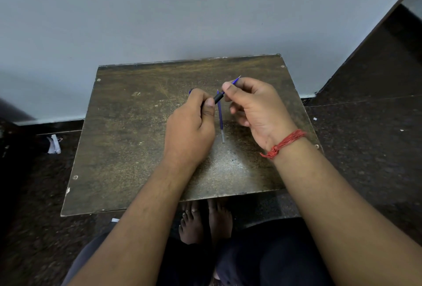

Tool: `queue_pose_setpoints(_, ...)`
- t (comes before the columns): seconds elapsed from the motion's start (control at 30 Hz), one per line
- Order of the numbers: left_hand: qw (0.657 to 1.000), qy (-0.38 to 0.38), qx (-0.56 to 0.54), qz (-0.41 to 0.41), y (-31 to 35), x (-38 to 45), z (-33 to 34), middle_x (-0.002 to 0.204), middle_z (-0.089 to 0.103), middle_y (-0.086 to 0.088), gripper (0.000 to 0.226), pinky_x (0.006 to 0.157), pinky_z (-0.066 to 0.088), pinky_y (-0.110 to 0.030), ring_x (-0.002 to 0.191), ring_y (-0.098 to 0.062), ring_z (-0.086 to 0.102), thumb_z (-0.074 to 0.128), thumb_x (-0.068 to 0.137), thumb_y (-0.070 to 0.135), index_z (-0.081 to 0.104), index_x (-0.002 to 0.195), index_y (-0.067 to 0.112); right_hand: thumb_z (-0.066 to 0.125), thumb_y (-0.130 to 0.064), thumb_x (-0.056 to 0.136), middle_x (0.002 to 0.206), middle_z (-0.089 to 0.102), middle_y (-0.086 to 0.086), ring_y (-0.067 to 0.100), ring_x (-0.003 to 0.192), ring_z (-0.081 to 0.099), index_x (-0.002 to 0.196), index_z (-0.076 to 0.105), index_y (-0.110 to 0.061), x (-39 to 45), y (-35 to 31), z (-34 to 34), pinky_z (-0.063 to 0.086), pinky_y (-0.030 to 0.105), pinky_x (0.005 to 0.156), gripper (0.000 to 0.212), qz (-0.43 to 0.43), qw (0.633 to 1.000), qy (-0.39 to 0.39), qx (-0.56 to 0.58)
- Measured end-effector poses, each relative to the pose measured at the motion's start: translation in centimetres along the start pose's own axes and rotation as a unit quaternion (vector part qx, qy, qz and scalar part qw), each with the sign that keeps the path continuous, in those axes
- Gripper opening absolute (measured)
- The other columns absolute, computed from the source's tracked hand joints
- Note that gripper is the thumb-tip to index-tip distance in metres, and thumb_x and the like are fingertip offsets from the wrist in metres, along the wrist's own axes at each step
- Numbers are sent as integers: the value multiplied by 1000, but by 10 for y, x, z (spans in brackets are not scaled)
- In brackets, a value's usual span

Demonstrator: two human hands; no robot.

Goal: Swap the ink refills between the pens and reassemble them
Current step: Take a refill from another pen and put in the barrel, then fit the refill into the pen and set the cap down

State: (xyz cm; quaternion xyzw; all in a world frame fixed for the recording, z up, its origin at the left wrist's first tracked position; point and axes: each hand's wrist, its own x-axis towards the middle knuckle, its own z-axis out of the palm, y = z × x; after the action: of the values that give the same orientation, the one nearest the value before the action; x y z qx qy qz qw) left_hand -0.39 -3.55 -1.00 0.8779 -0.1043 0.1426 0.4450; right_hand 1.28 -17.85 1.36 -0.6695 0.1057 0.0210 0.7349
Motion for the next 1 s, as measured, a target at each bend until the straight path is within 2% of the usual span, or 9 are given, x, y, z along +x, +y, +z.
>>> queue_pose_setpoints(0.1,1000,-2,7,-5,1,-1,0,57,47,11,14,53,35,-36,54,-14,46,45,102,28,46,88,26,69,-32,92,78,63,0,8,50,49,86,66,-16,1,-4,-10,27,18,38,18,2,999,38,-6)
queue_pose_setpoints(0.17,1000,-1,9,-11,2,-1,-1,56,45,11,15,52,30,-33,53,-10,45,45,102,28,45,88,27,68,-32,94,74,61,-1,7,49,49,89,66,-17,6,-6,-24,30,19,41,16,-28,993,106,-43)
queue_pose_setpoints(0.23,1000,0,7,-18,2,-1,-2,55,44,10,15,52,27,-32,51,-7,44,45,103,27,46,88,25,67,-27,93,74,61,-4,6,54,53,91,68,-18,12,-6,-41,40,20,50,10,-71,967,182,-164)
queue_pose_setpoints(0.3,1000,0,6,-23,2,-1,-2,55,44,10,15,52,26,-32,51,-7,44,46,103,26,47,88,24,64,-24,92,79,63,-8,6,67,57,87,68,-23,14,-4,-54,42,19,58,6,-85,922,212,-314)
queue_pose_setpoints(0.43,1000,-1,7,-25,3,-2,-2,56,44,10,15,53,25,-32,52,-7,44,46,103,26,48,89,22,63,-27,92,96,64,0,21,80,62,83,67,-24,14,1,-59,54,34,70,9,-55,854,166,-490)
queue_pose_setpoints(0.57,1000,1,5,-30,3,-2,-2,56,44,10,15,53,25,-32,53,-7,44,46,103,26,49,89,21,62,-27,93,105,59,1,22,84,57,90,67,-22,12,-1,-53,44,31,71,8,-73,810,164,-558)
queue_pose_setpoints(0.73,999,-2,8,-31,5,-1,-2,56,45,10,16,52,25,-32,53,-8,45,46,104,26,46,88,23,60,-33,95,111,59,5,24,92,58,107,67,-18,11,-4,-49,45,34,73,20,-46,781,142,-607)
queue_pose_setpoints(0.83,999,-1,7,-33,5,-1,-2,56,45,9,16,52,26,-33,54,-9,46,46,104,26,45,88,24,59,-34,96,111,60,6,27,98,61,111,66,-17,11,-7,-45,43,34,71,24,-36,768,146,-622)
queue_pose_setpoints(1.0,1000,0,3,-28,5,-2,-1,56,46,9,16,51,31,-34,51,-11,45,46,103,26,46,87,23,55,-32,97,100,58,7,26,81,51,104,65,-15,11,-8,-41,38,34,66,21,-12,751,155,-642)
